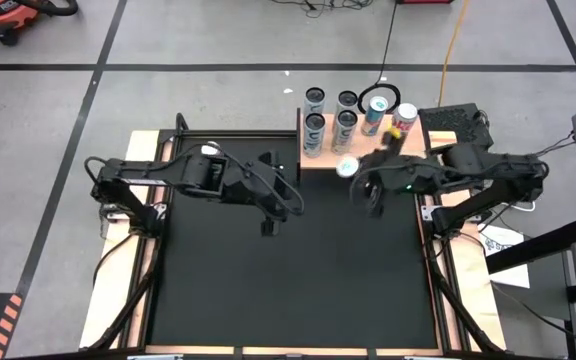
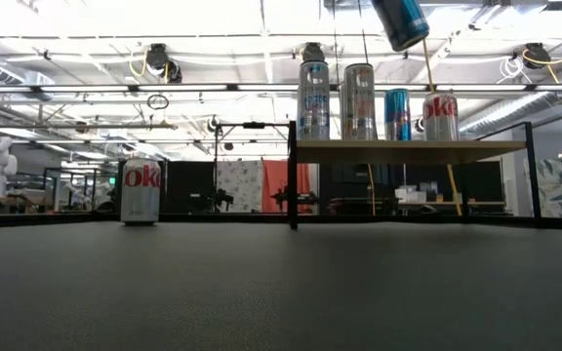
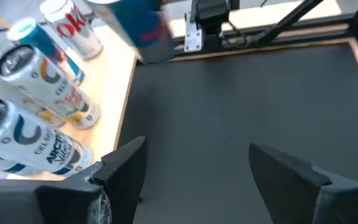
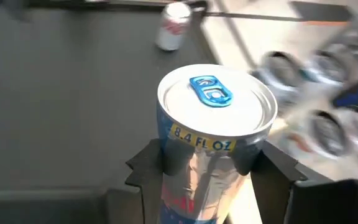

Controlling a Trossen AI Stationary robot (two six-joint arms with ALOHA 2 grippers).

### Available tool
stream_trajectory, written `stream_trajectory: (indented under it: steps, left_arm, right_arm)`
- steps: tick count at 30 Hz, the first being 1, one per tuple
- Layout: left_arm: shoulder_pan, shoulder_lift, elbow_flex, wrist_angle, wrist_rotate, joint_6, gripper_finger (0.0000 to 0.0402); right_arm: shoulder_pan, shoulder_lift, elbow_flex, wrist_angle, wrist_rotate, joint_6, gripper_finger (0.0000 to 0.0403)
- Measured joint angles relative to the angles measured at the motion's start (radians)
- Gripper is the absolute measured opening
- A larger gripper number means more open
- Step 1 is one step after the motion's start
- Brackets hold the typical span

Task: Place canned beverage on shelf
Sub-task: Put the blue soda can on the shelf aligned with the other blue soda can

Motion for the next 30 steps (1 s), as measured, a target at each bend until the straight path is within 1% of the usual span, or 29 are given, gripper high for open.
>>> stream_trajectory:
  steps: [4, 8, 13, 15, 17, 24, 30]
  left_arm:
    - [-0.006, -0.046, 0.000, -0.021, 0.000, 0.000, 0.0283]
    - [-0.013, -0.078, 0.000, -0.071, 0.000, 0.000, 0.0283]
    - [-0.022, -0.107, 0.000, -0.112, -0.010, -0.002, 0.0283]
    - [-0.026, -0.111, -0.001, -0.130, -0.011, -0.026, 0.0283]
    - [-0.028, -0.114, -0.001, -0.143, -0.012, -0.044, 0.0283]
    - [-0.040, -0.115, -0.001, -0.185, -0.034, -0.054, 0.0283]
    - [-0.045, -0.115, -0.001, -0.184, -0.039, -0.080, 0.0283]
  right_arm:
    - [-0.001, -0.058, 0.000, -0.042, 0.116, 0.041, 0.0159]
    - [0.000, -0.131, -0.003, -0.040, 0.188, 0.050, 0.0159]
    - [-0.001, -0.229, -0.080, -0.033, 0.288, 0.081, 0.0159]
    - [0.000, -0.277, -0.140, -0.012, 0.320, 0.104, 0.0160]
    - [-0.002, -0.329, -0.219, 0.046, 0.338, 0.105, 0.0160]
    - [-0.038, -0.514, -0.525, 0.322, 0.334, 0.049, 0.0161]
    - [-0.085, -0.636, -0.690, 0.504, 0.335, 0.003, 0.0161]
